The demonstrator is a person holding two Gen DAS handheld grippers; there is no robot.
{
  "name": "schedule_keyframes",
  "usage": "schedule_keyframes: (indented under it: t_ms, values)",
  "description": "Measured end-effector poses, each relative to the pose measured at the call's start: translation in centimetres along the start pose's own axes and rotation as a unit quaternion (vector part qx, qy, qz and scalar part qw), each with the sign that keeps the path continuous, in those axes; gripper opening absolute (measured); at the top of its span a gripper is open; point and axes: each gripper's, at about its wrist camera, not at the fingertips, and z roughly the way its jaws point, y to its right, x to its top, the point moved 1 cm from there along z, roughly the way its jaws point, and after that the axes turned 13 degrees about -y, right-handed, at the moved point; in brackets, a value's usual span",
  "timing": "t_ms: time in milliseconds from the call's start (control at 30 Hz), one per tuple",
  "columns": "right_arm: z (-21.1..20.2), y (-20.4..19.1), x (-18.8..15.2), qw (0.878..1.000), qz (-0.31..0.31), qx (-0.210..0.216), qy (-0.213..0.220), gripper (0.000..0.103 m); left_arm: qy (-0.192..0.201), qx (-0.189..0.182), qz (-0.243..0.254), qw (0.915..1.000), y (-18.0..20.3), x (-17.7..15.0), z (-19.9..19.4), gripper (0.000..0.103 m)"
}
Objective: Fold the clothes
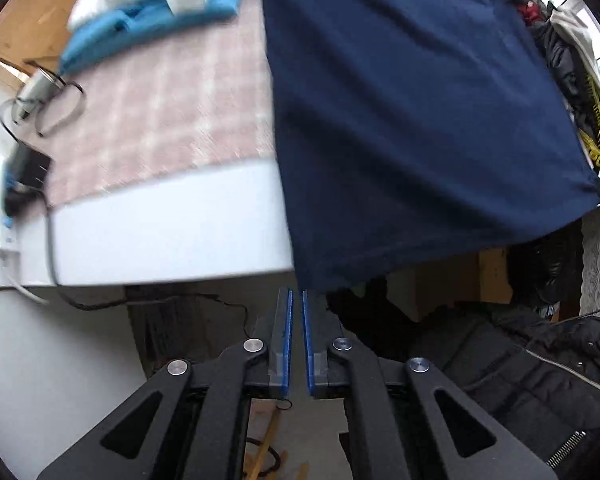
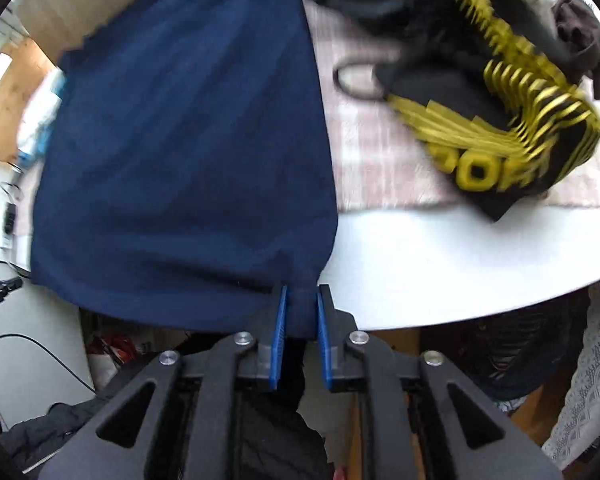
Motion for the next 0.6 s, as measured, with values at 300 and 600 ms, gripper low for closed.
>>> schedule_keyframes:
  t_ms: [300,600]
  values:
    - [-14.6,-4.0,6.7,0.989,-0.060,0.034,0.127,0.015,0.129,0.051,0.024,0.9900,-0.9,10.2,-14.4,0.006]
    - [-18.6,-11.4,17.4,0.977,-0.130,-0.010,0.167,0.025,0.203,0.063,0.022,0.9769,-2.5,21.6,-22.3,0.011]
